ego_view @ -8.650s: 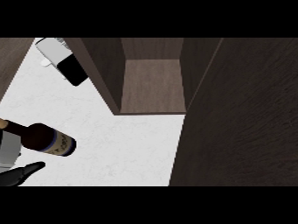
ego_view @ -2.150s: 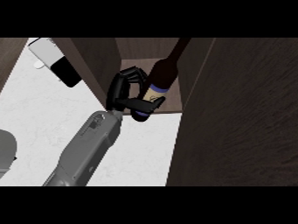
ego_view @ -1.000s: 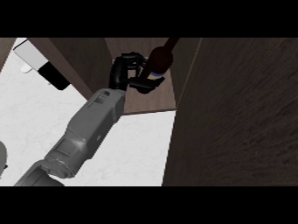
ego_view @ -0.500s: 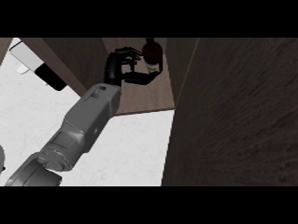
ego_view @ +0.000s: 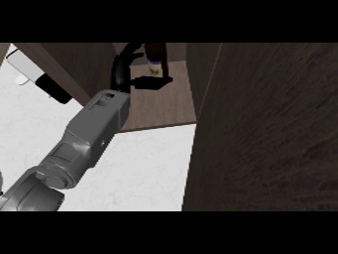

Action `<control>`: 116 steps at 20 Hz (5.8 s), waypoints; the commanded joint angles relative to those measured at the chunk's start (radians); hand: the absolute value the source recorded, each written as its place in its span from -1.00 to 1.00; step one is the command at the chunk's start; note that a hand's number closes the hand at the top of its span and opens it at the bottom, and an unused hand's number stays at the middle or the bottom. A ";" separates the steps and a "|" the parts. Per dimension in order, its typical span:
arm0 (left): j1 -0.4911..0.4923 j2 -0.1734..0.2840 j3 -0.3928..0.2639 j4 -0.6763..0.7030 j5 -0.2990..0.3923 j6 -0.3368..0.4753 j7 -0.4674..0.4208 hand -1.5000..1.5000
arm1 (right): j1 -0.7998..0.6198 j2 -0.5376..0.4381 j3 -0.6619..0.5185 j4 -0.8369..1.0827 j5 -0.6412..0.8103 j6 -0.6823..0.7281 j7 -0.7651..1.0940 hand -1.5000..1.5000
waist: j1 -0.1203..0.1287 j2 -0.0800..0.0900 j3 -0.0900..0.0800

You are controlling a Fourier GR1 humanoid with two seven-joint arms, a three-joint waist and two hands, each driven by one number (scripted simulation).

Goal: Pick up the wine, place it into the cabinet and close the cabinet

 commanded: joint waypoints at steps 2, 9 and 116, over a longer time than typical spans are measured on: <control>-0.023 0.023 0.000 0.027 -0.011 0.034 -0.001 -1.00 | 0.039 -0.018 0.017 -0.141 -0.041 0.008 0.045 -1.00 | -0.007 0.002 -0.002; -0.038 0.026 0.053 -0.021 0.038 -0.136 -0.041 -1.00 | 0.031 -0.009 0.026 -0.120 -0.030 0.011 0.041 -1.00 | -0.002 0.003 -0.004; 1.159 0.506 0.103 -1.390 0.473 -0.772 0.166 -1.00 | -0.252 0.036 0.171 -0.041 -0.110 0.300 0.217 1.00 | 0.182 -0.024 -0.007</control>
